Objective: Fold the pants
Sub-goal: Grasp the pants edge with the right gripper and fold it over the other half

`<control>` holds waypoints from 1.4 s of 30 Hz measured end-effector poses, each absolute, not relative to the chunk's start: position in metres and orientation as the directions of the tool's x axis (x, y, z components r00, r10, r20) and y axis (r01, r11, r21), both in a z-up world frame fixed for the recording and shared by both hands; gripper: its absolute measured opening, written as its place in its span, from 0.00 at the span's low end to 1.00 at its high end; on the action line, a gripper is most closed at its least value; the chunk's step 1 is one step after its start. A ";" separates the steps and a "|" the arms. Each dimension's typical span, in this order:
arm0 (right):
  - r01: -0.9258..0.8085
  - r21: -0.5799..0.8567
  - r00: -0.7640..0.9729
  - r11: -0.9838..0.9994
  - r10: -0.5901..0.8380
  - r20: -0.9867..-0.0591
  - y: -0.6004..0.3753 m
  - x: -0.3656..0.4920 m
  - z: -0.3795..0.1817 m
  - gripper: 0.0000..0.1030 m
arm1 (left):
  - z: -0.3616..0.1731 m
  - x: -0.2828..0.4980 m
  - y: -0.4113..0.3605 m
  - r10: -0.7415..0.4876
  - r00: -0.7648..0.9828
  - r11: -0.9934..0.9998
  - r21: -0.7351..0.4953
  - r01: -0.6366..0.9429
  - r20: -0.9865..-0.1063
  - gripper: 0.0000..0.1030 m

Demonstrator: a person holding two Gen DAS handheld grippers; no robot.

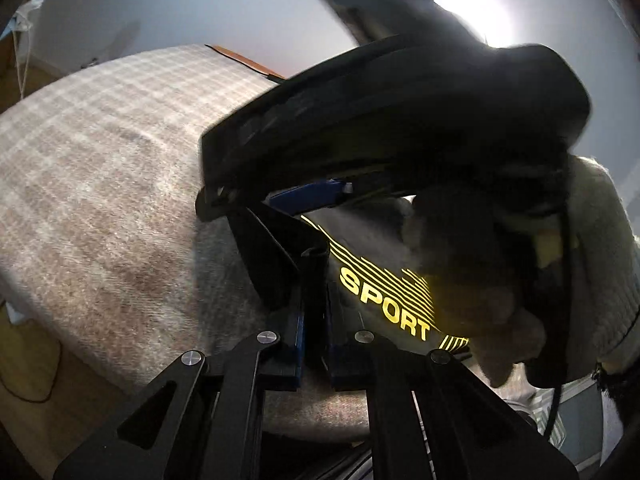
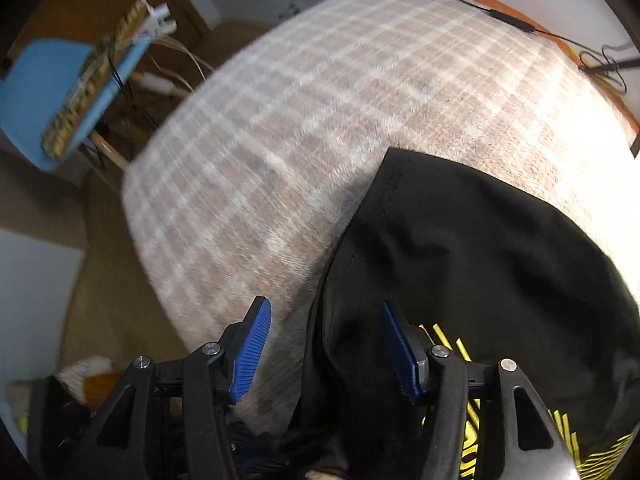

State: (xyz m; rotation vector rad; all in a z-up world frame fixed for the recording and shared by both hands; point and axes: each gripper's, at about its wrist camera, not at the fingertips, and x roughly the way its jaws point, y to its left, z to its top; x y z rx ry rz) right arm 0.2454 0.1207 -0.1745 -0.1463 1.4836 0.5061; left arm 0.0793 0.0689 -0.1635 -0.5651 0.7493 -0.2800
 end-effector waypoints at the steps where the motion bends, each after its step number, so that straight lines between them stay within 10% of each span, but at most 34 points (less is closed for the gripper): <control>1: -0.418 0.186 0.004 0.889 0.207 -0.978 0.122 0.245 -0.179 0.49 | -0.164 0.080 0.068 -0.429 0.705 0.820 -0.571 0.042 -0.565 0.06; 6: -0.413 0.161 0.016 0.897 0.184 -0.983 0.118 0.251 -0.185 0.05 | -0.165 0.077 0.067 -0.382 0.716 0.843 -0.538 0.011 -0.584 0.07; 12: -0.380 0.216 0.017 0.899 0.241 -0.970 0.111 0.249 -0.183 0.02 | -0.173 0.084 0.064 -0.337 0.704 0.862 -0.506 -0.037 -0.625 0.39; 18: -0.347 0.264 0.057 0.900 0.301 -0.952 0.088 0.247 -0.170 0.02 | -0.170 0.093 0.065 -0.348 0.730 0.852 -0.523 -0.015 -0.588 0.04; 39: -0.197 0.321 0.255 0.926 0.364 -0.896 -0.078 0.240 -0.102 0.01 | -0.112 0.166 -0.056 -0.623 0.564 0.780 -0.481 0.400 -0.541 0.04; 42: -0.143 0.333 0.279 0.932 0.361 -0.890 -0.118 0.234 -0.101 0.01 | -0.106 0.171 -0.073 -0.656 0.498 0.754 -0.462 0.467 -0.567 0.16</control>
